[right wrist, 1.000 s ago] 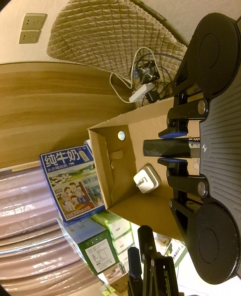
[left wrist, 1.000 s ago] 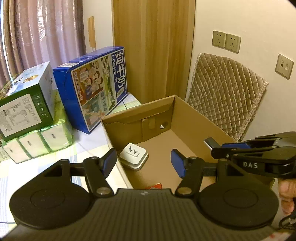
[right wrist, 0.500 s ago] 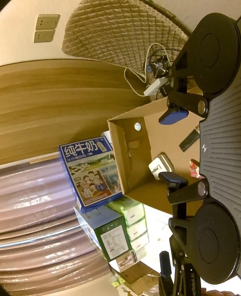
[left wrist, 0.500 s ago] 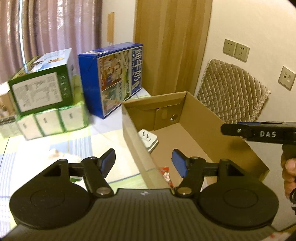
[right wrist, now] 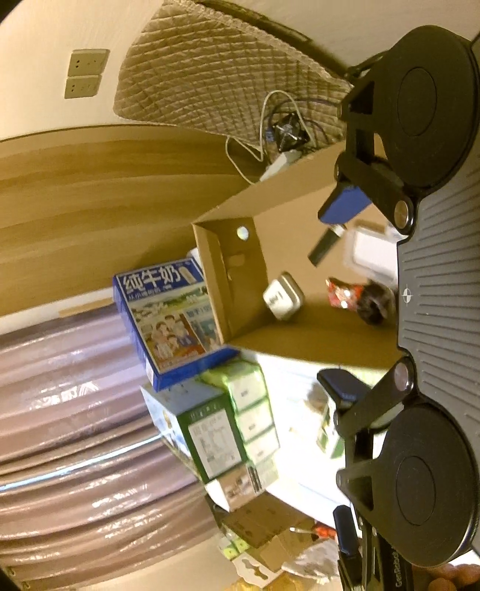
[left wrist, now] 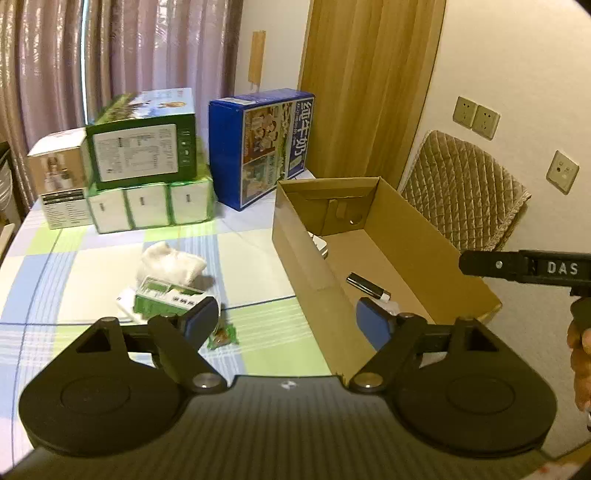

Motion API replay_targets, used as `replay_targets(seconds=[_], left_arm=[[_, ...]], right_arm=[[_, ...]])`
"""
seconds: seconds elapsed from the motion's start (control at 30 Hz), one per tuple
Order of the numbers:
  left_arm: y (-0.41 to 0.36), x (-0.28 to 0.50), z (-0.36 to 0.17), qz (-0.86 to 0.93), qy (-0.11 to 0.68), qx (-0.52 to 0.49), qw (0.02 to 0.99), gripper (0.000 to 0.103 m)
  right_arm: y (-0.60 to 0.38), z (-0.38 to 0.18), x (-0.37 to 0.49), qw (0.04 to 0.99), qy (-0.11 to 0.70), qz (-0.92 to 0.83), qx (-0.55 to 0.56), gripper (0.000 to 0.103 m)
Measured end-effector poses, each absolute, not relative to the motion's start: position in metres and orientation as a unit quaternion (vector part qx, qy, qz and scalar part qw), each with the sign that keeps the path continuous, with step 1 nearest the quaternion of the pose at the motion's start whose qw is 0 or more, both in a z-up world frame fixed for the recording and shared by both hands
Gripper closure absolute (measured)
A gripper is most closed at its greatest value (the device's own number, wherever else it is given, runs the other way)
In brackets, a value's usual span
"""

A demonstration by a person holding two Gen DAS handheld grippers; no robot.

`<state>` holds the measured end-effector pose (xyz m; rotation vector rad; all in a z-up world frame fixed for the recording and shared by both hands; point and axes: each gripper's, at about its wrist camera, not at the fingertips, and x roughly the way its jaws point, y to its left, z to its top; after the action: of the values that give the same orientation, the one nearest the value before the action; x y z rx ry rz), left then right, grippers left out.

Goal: Organize objects
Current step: 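Move both open tools back toward the remaining items on the table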

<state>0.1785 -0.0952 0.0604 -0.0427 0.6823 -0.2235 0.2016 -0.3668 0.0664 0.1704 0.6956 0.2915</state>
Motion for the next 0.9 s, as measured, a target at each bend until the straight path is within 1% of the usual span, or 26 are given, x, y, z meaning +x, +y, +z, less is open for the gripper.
replay_targets(seconds=[0.07,0.17,0.33,0.63,0.9], left_arm=[[-0.09,0.165,0.065,-0.105,0.33,-0.02,0.938,0.017],[-0.081,0.146,0.07,-0.097,0.324,-0.019,0.941,0.011],[-0.068,0.116,0.074,-0.067,0.311,-0.001,0.948,0.002],[-0.032,0.072,0.071,-0.037,0.317,-0.016,0.948,0.001],[0.005,0.057,0.064,-0.001,0.33,-0.04,0.943,0.001]], right_arm=[[-0.36,0.071,0.187,0.926,0.339,0.147,0.083,0.012],[-0.349,0.076,0.169,0.927,0.336,0.149,0.072,0.007],[-0.328,0.082,0.139,0.928,0.333,0.16,0.05,0.003],[-0.295,0.077,0.103,0.92,0.333,0.196,0.056,0.002],[-0.273,0.067,0.093,0.913,0.341,0.219,0.051,0.002]])
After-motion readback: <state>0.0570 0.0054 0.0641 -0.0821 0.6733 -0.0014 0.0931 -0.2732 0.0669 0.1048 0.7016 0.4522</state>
